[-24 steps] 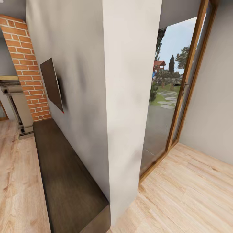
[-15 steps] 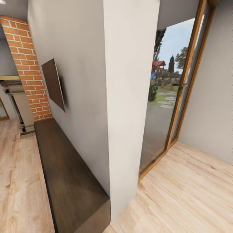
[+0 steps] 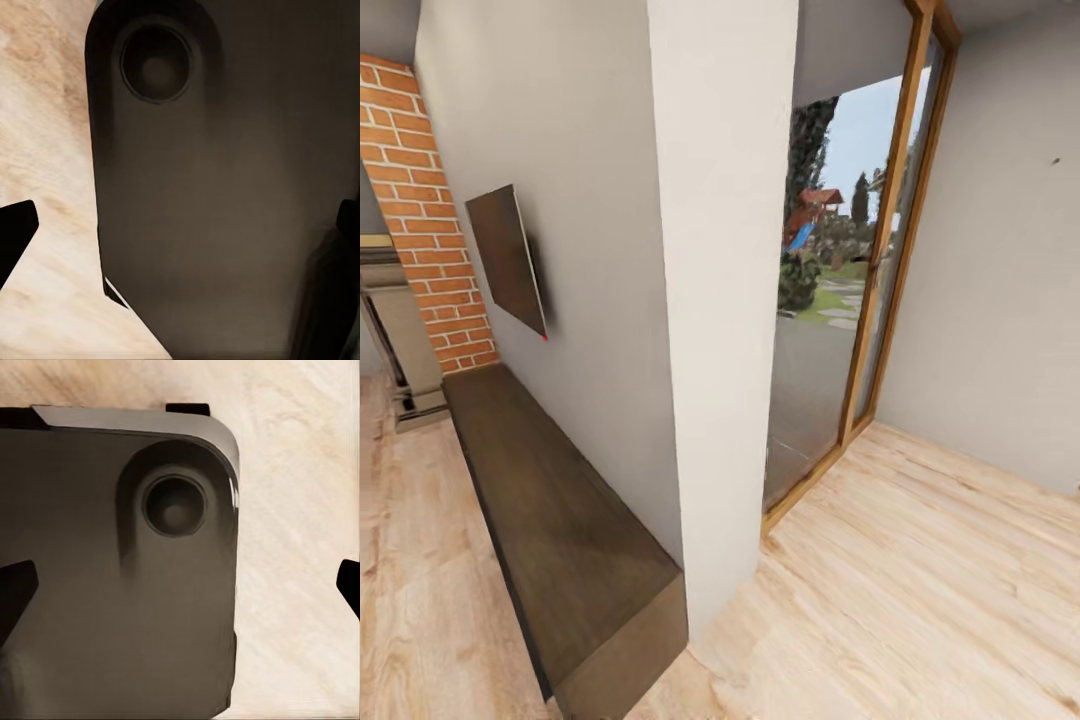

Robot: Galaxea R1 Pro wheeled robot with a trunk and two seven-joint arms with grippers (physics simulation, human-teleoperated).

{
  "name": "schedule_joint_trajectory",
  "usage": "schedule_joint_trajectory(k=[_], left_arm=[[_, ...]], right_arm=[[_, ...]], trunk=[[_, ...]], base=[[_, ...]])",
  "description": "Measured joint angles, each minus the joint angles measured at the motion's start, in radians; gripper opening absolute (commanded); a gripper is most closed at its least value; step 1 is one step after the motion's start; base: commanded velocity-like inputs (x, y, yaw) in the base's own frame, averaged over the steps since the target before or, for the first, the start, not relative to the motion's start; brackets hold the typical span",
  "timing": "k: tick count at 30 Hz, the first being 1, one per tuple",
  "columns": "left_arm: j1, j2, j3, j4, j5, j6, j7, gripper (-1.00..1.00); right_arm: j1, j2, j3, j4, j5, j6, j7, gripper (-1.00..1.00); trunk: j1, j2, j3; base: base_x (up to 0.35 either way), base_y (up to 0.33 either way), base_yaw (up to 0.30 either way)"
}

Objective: In the kitchen, take the popcorn bag from the countertop, put it into the microwave, and heat it until the popcorn is cooked so the cooked popcorn ends up inside the bag.

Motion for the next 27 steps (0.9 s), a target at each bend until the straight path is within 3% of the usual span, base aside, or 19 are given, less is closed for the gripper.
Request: schedule_joint_trajectory(k=[5, 9, 17, 23, 27], left_arm=[[0.000, 0.000, -0.003, 0.000, -0.006, -0.003, 0.004, 1.00], [0.000, 0.000, -0.001, 0.000, -0.002, -0.003, 0.004, 1.00], [0.000, 0.000, -0.004, 0.000, -0.006, -0.003, 0.004, 1.00], [0.000, 0.000, -0.004, 0.000, -0.010, -0.003, 0.004, 1.00], [-0.001, 0.000, -0.002, 0.000, -0.005, -0.006, 0.006, 1.00]], right_arm=[[-0.001, -0.004, 0.025, -0.006, 0.010, -0.002, -0.002, 1.00], [-0.005, -0.007, 0.022, -0.008, 0.003, -0.003, -0.003, 1.00], [-0.003, -0.029, 0.026, -0.008, 0.006, -0.019, -0.003, 1.00], [-0.004, -0.030, 0.023, -0.008, 0.003, -0.022, -0.004, 1.00], [-0.005, -0.068, 0.017, -0.011, 0.001, -0.025, -0.014, 1.00]], trunk=[[0.000, 0.000, 0.000], [0.000, 0.000, 0.000], [0.000, 0.000, 0.000], [0.000, 0.000, 0.000], [0.000, 0.000, 0.000]], base=[[-0.098, 0.000, -0.060], [-0.332, 0.021, -0.028], [-0.341, 0.081, -0.249], [-0.266, 0.066, -0.037], [-0.023, 0.004, -0.229]])
